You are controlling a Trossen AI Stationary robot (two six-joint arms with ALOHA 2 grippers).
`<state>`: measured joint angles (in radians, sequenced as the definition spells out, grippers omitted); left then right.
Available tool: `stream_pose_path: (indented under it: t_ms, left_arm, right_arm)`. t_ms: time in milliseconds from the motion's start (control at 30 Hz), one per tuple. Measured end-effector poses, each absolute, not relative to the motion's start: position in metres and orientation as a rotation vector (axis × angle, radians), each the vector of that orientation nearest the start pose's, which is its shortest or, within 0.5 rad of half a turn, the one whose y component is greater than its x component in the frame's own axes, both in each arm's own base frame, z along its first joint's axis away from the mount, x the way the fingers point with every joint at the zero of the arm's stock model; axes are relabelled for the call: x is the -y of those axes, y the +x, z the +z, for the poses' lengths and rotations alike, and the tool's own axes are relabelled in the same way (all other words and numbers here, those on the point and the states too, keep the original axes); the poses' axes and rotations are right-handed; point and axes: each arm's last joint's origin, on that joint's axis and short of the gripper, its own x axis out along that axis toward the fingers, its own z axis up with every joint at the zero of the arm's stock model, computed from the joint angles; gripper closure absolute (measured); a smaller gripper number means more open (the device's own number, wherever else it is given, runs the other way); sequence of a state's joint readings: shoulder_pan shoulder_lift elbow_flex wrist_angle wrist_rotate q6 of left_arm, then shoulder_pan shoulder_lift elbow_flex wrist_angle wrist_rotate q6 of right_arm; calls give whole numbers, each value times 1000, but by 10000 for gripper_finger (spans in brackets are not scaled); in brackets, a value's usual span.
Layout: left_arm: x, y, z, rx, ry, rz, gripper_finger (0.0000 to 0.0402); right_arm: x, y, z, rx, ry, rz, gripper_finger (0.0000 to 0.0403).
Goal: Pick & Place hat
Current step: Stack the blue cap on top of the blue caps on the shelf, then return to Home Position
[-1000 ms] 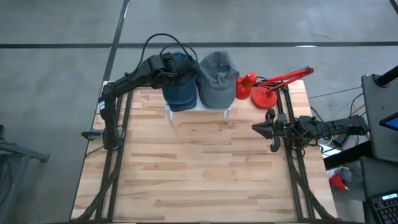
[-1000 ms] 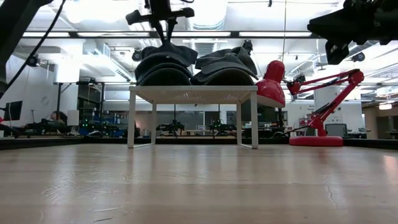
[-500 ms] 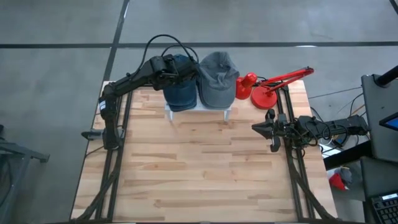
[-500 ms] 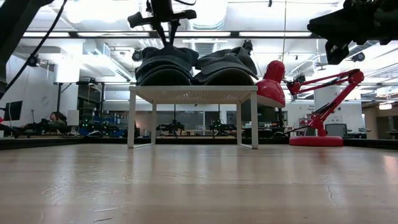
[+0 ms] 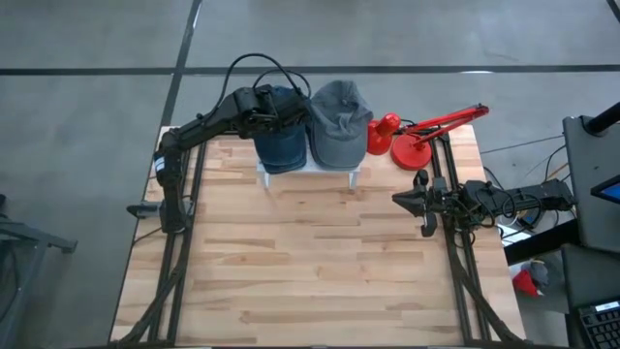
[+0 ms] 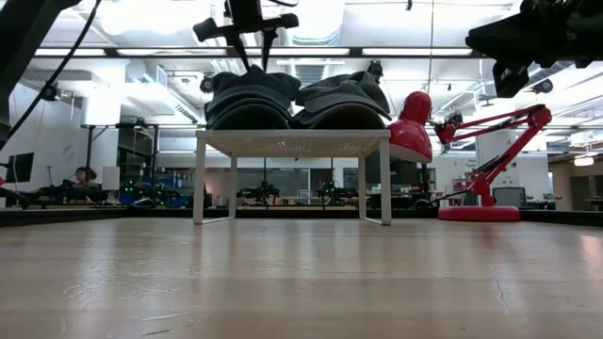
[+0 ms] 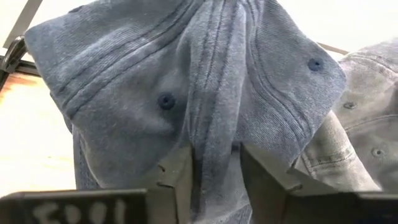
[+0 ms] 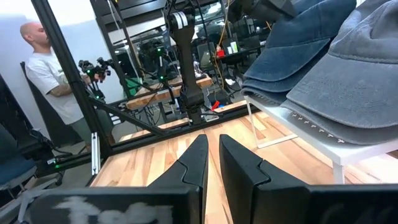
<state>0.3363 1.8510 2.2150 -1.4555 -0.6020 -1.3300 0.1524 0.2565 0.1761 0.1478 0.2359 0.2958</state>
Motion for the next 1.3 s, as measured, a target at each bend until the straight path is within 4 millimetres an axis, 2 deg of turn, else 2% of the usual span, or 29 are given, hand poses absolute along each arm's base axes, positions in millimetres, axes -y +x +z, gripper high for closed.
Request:
stream_pose_path:
  t_ms: [267, 433, 933, 1300]
  left_arm:
    - [-128, 316, 423, -374, -942, 1404, 204]
    - [-128, 315, 427, -369, -935, 1391, 180]
    - [-121, 305, 455, -320, -895, 1296, 179]
    - [-98, 310, 458, -493, -658, 1158, 179]
  right_arm:
    - [-10, 109, 218, 88, 310, -72, 364]
    - [-10, 109, 218, 91, 311, -71, 364]
    - [-10, 109, 218, 92, 311, -71, 364]
    - [-10, 109, 218, 92, 311, -71, 364]
